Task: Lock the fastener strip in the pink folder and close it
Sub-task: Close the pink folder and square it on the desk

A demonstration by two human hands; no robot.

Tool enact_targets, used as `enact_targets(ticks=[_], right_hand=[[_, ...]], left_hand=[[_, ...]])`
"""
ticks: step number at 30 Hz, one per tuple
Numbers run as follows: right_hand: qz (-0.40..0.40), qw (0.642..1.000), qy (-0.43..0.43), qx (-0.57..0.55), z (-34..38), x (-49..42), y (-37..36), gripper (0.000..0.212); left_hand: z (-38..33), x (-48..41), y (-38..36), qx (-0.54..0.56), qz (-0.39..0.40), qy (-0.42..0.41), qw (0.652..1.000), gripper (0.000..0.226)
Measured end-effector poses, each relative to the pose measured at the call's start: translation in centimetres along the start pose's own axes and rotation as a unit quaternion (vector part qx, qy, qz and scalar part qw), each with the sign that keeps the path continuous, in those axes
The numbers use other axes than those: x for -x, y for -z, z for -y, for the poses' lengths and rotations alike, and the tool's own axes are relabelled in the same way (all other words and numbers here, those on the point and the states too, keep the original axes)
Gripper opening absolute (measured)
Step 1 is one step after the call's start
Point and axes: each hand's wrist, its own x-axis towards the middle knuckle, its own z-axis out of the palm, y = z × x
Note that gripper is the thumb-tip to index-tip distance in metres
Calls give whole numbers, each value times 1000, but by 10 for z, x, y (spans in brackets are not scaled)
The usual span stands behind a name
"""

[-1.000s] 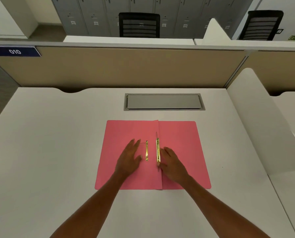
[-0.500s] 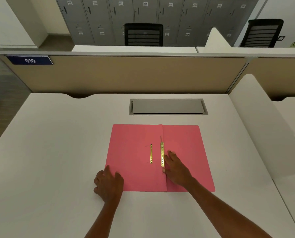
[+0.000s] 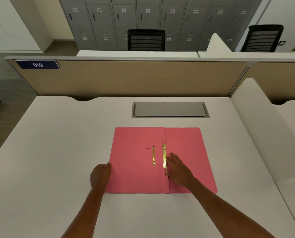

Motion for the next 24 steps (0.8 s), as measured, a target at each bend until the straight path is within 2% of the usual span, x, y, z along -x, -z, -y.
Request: enact_targets(ticks=[3,7,10,14,18,24], right_hand=[[0,1000,-1,-3,1,1,1,72],[1,998,15,66,2,4,3,69],[6,995,21,93,4,6,2,68],[15,999,1,28,5,9,4,70],[17,995,-2,-99,7,12,8,67],[-23,965,-60,-254,23,17,17,79]], left_hand=[[1,-1,8,26,-21,-8,999,52],[-14,10,20,82,-61,-69,992,69],[-32,25,26,168,33,-146,974,69],[-52,47,25,210,175,-203,940,61],[-64,72,10,236,246,-194,920,76],[-64,96,-23,220,321,-226,893,59]])
